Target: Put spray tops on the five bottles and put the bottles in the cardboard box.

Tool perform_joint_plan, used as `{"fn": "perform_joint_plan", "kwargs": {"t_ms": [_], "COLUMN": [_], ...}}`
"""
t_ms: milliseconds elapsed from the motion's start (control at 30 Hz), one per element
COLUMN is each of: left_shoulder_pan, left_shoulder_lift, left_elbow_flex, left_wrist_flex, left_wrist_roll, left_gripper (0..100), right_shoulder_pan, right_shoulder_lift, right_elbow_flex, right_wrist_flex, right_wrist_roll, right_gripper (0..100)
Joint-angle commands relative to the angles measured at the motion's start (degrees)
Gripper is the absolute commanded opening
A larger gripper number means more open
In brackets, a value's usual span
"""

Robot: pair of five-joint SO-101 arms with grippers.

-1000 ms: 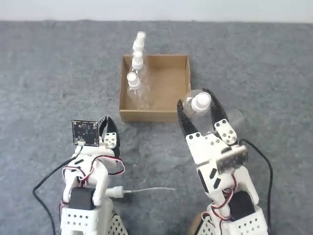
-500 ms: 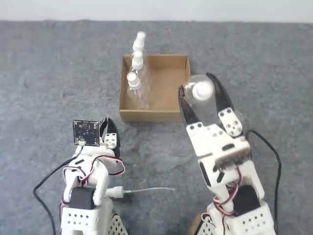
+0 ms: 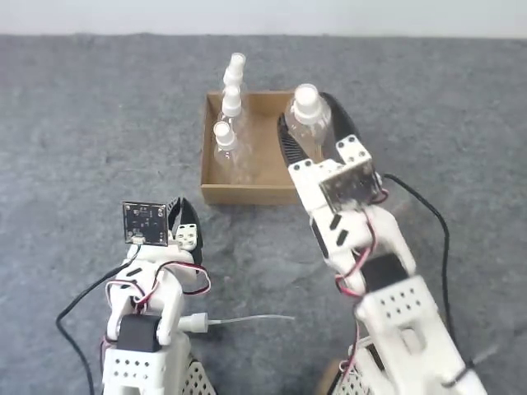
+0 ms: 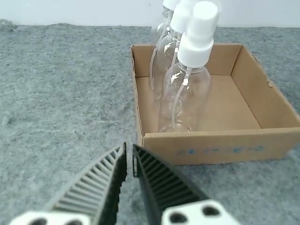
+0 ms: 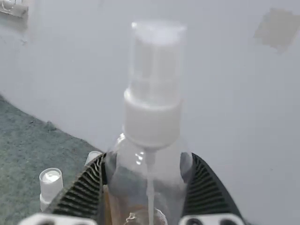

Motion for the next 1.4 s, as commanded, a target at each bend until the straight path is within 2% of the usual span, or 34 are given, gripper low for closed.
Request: {"fn": "perform_joint_plan", "kwargs": {"t_ms": [0, 100, 367, 800, 1067, 1367], "left_shoulder_pan": [-0.09, -0.09, 0.00, -0.09, -0.09, 0.18], "left_shoulder_lift": [-1.05, -1.05, -1.05, -1.05, -1.05, -1.05], "left_elbow_flex": [-0.75, -0.75, -0.75, -0.75, -0.75, -0.75], "left_wrist_flex": [-0.70, -0.62, -0.62, -0.62, -0.53, 0.62], "left_wrist_roll": [0.09, 0.09, 0.09, 0.09, 0.09, 0.09], "left_gripper": [2, 2, 2, 2, 2, 2], "right_shoulder_pan": [0.31, 0.40, 2.86, 6.20, 7.52, 7.96], "right_shoulder_lift": [7.87, 14.46, 33.98, 61.67, 70.20, 78.73], "right_elbow_flex": [-4.84, -7.65, -21.36, -40.70, -42.37, -45.45], "right_wrist_flex": [-8.22, -10.42, -10.59, -10.86, -20.70, -24.13], "right_wrist_roll": [0.62, 0.26, -10.64, -10.90, -10.55, -10.55], "right_gripper": [0.7, 0.7, 0.7, 0.7, 0.7, 0.7]}}
